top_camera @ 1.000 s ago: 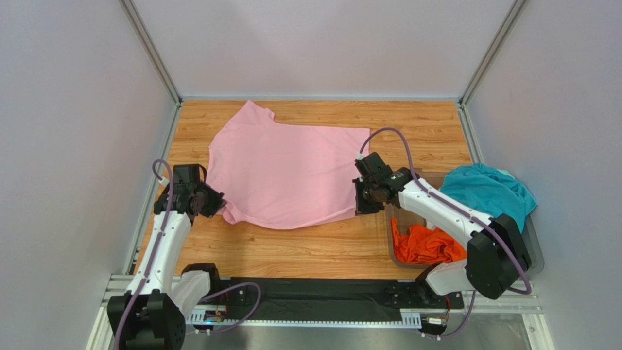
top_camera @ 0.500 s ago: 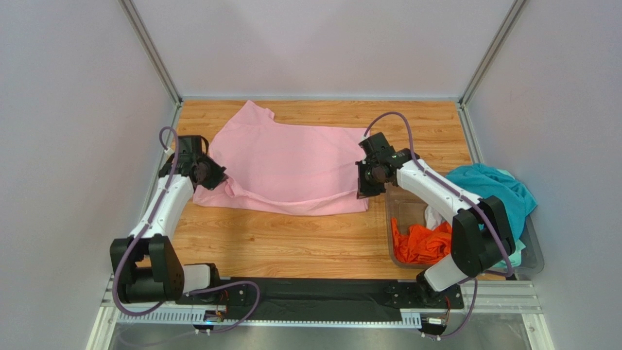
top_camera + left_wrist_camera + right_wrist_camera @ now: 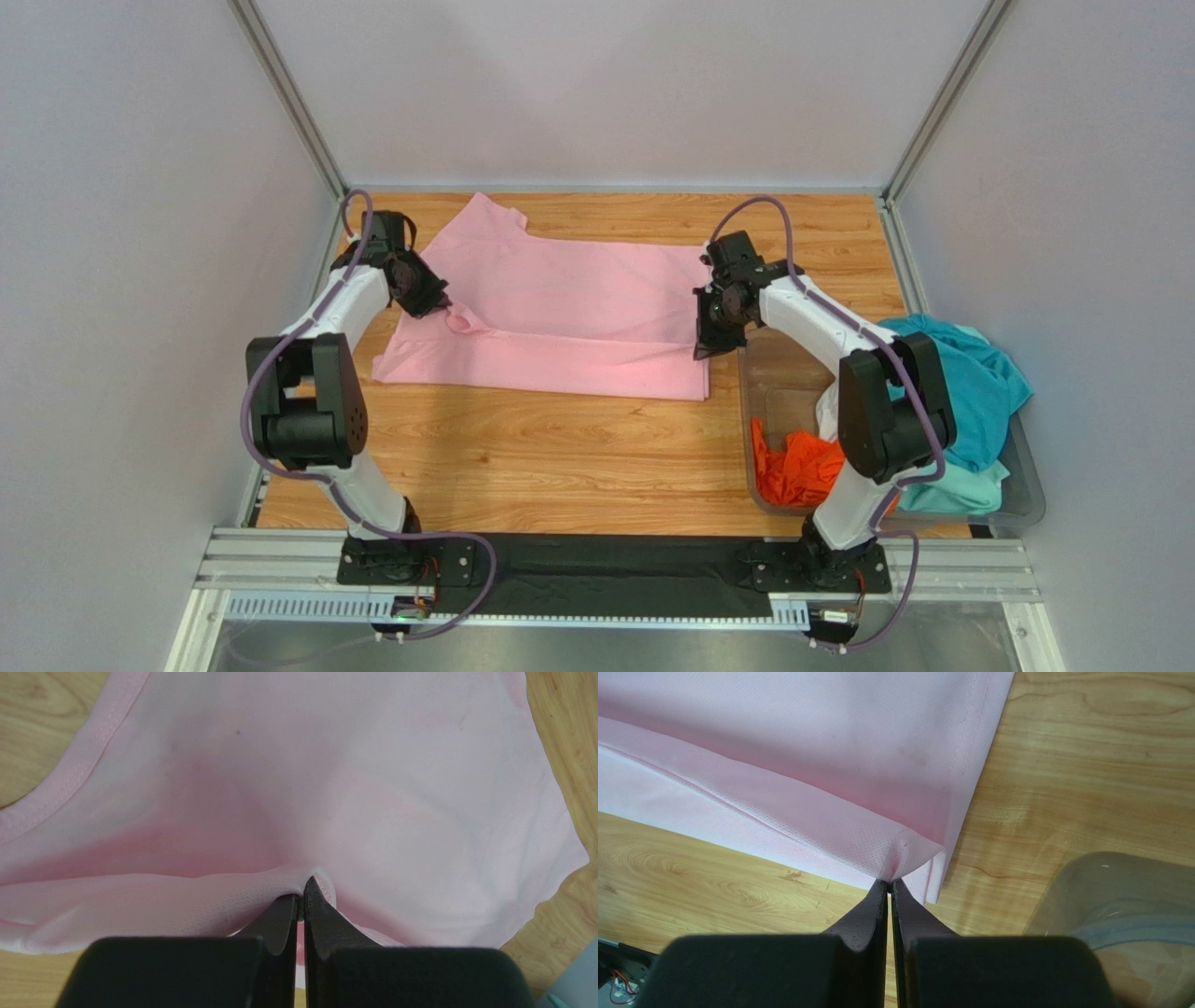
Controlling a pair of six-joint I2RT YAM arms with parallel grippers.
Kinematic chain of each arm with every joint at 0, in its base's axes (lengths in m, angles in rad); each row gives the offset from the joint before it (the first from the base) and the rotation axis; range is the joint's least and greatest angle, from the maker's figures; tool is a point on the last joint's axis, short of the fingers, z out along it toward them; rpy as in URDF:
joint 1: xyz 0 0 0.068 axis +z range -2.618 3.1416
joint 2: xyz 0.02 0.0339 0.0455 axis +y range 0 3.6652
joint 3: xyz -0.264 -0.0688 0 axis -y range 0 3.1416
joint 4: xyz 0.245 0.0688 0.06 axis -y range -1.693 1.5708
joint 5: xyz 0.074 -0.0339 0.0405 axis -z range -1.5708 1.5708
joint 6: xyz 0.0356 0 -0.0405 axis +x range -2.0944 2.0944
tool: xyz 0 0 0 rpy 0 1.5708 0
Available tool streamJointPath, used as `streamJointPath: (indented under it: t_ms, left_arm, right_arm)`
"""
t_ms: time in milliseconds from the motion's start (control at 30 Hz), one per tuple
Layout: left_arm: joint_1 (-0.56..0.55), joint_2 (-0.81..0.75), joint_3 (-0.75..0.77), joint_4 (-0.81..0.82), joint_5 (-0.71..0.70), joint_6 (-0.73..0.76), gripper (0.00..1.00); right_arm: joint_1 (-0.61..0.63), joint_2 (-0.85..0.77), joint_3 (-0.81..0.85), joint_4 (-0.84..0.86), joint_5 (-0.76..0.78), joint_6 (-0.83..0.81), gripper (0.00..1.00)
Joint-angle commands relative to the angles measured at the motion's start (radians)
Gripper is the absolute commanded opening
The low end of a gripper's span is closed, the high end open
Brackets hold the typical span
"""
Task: Fold and stack the t-shirts
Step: Fold the tshirt
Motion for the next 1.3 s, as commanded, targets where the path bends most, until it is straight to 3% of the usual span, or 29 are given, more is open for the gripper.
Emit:
streamJointPath:
  t_ms: [0, 33, 67, 167, 200, 267, 333, 367, 433, 467, 500, 733, 933, 1267]
  left_arm:
    - [-0.005, 0.063, 0.074, 0.063, 0.034, 0.062, 0.05]
    - [-0.005, 0.083, 0.096, 0.064, 0.053, 0.092, 0.09]
    - [-0.006, 0.115, 0.132, 0.056, 0.064, 0.106, 0.23]
    - [-0.006, 0.132, 0.165, 0.053, 0.086, 0.132, 0.51]
    - [-0.006, 0.126, 0.170, 0.047, 0.080, 0.135, 0.73]
    - [-0.006, 0.097, 0.174, 0.033, 0.071, 0.142, 0.99]
    - [-0.006, 0.051, 0.151, 0.030, 0.060, 0.139, 1.00]
    - [-0.006, 0.037, 0.125, 0.034, 0.060, 0.137, 1.00]
    - [-0.006, 0.008, 0.098, 0.042, 0.058, 0.132, 1.00]
    - [-0.006, 0.005, 0.085, 0.045, 0.058, 0.132, 1.00]
    - [-0.005, 0.006, 0.066, 0.044, 0.061, 0.134, 1.00]
    - [-0.001, 0.107, 0.042, 0.053, 0.106, 0.117, 1.00]
    - [0.008, 0.158, 0.009, 0.047, 0.097, 0.108, 1.00]
    - [0.020, 0.043, -0.230, 0.028, 0.023, 0.094, 1.00]
  right_arm:
    - [-0.018, 0.032, 0.063, 0.047, 0.002, -0.028, 0.03]
    - [-0.022, 0.047, 0.072, 0.049, 0.005, -0.031, 0.04]
    - [-0.030, 0.055, 0.088, 0.052, 0.011, -0.028, 0.08]
    - [-0.035, 0.074, 0.115, 0.049, 0.031, -0.028, 0.20]
    - [-0.035, 0.074, 0.120, 0.047, 0.028, -0.032, 0.23]
    - [-0.035, 0.060, 0.123, 0.047, 0.004, -0.032, 0.39]
    - [-0.032, 0.029, 0.115, 0.055, -0.025, -0.034, 0.50]
    - [-0.026, 0.017, 0.109, 0.061, -0.030, -0.034, 0.61]
    - [-0.004, -0.014, 0.094, 0.064, -0.038, -0.040, 0.74]
    - [0.004, -0.020, 0.088, 0.069, -0.039, -0.043, 0.91]
    - [0.013, -0.027, 0.076, 0.075, -0.045, -0.041, 1.00]
    - [0.082, 0.046, 0.034, 0.141, -0.093, -0.003, 1.00]
    - [0.111, 0.155, 0.042, 0.136, -0.023, 0.002, 1.00]
    - [0.134, 0.089, -0.173, 0.210, -0.027, 0.038, 1.00]
